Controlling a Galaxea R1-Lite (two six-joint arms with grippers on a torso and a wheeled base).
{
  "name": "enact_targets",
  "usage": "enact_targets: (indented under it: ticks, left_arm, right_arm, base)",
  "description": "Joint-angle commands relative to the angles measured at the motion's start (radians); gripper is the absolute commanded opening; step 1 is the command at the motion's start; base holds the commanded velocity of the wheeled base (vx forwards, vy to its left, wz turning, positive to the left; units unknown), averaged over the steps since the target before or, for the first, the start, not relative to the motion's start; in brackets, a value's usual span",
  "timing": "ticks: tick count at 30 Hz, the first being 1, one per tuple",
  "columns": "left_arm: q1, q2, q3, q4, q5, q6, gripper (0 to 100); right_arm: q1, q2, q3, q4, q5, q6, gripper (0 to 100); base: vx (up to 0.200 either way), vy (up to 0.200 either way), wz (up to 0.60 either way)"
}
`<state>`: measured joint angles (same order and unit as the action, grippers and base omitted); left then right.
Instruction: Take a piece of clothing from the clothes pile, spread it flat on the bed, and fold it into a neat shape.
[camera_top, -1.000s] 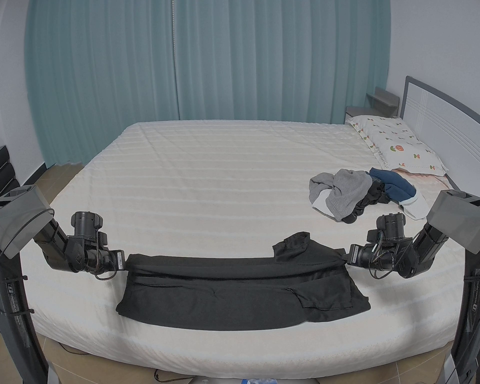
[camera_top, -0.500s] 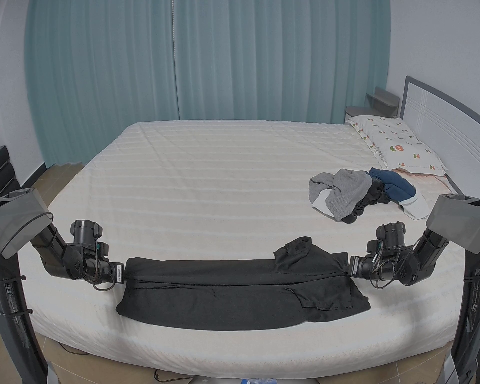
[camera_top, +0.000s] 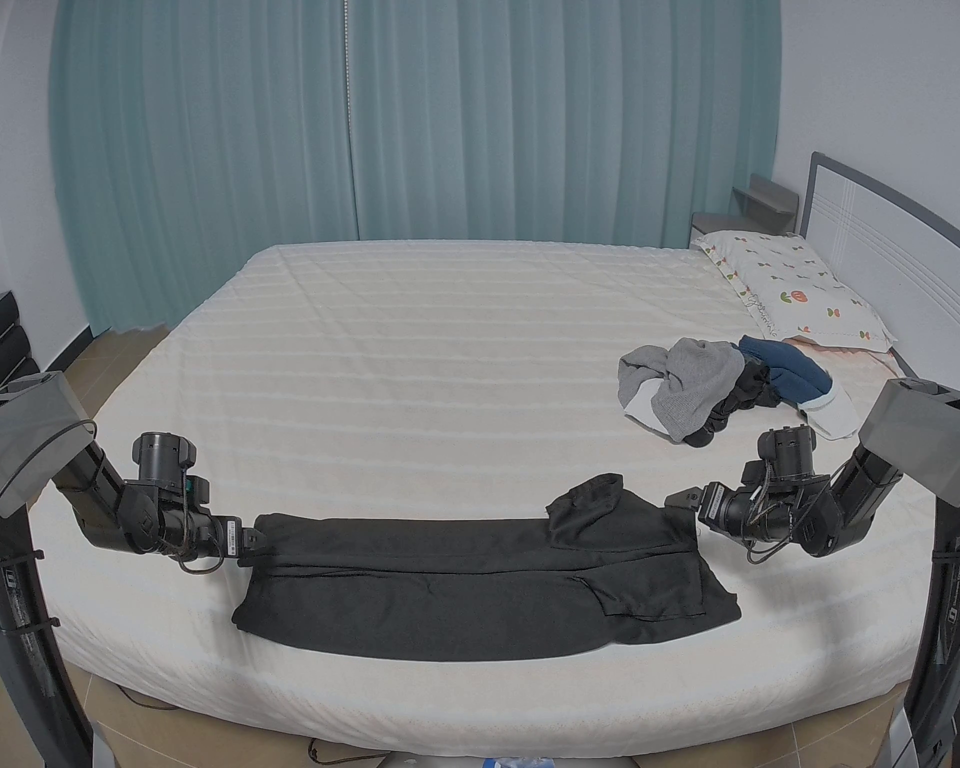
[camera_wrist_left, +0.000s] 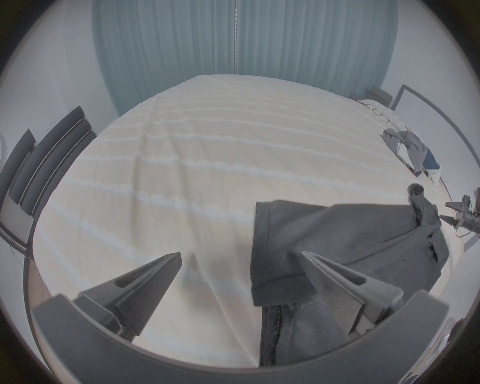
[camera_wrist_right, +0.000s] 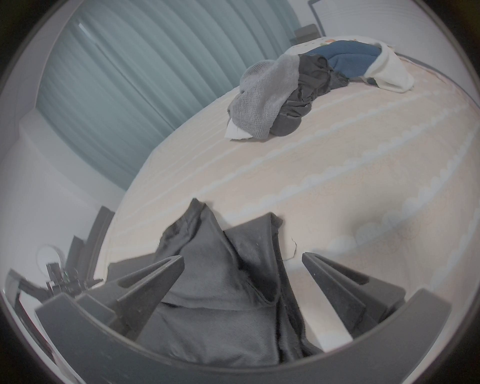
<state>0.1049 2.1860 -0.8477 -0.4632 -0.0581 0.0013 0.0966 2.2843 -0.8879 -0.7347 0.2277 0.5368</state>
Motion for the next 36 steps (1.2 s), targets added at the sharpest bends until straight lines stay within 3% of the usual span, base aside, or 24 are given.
enact_targets:
  ticks: [1, 5, 6, 8, 15, 27, 28, 36]
  left_arm:
    - [0.022, -0.011, -0.028, 0.001, -0.008, -0.015, 100]
    - [0.021, -0.006, -0.07, 0.003, -0.017, -0.107, 100]
    - [0.013, -0.002, -0.106, 0.009, -0.04, -0.191, 100]
    - [0.002, 0.003, -0.139, 0.024, -0.062, -0.257, 100]
    - [-0.033, 0.115, -0.294, 0.118, -0.082, -0.461, 100]
    - [-0.062, 0.21, -0.349, 0.136, -0.075, -0.509, 100]
    - [-0.062, 0.215, -0.358, 0.136, -0.072, -0.514, 0]
    - [-0.062, 0.229, -0.393, 0.147, -0.057, -0.584, 0]
  right_arm:
    - [-0.001, 0.003, -0.023, -0.002, 0.004, 0.058, 100]
    - [-0.001, 0.015, -0.048, -0.002, 0.004, 0.143, 100]
    - [0.0, 0.031, -0.069, 0.0, 0.001, 0.2, 100]
    - [-0.001, 0.041, -0.08, 0.0, 0.001, 0.242, 100]
    - [-0.008, 0.07, -0.098, -0.002, 0.001, 0.328, 100]
    - [-0.034, 0.11, -0.126, -0.005, 0.007, 0.367, 100]
    - [-0.034, 0.112, -0.129, -0.009, 0.007, 0.376, 100]
    - [-0.028, 0.123, -0.132, -0.038, 0.006, 0.387, 100]
  base:
    - [0.0, 0.0, 0.0]
    - [0.0, 0.0, 0.0]
    - [0.0, 0.0, 0.0]
    - [0.0, 0.0, 0.0]
    - [0.0, 0.0, 0.0]
    - [0.0, 0.0, 0.0]
    - [0.0, 0.0, 0.0]
    - [0.0, 0.0, 0.0]
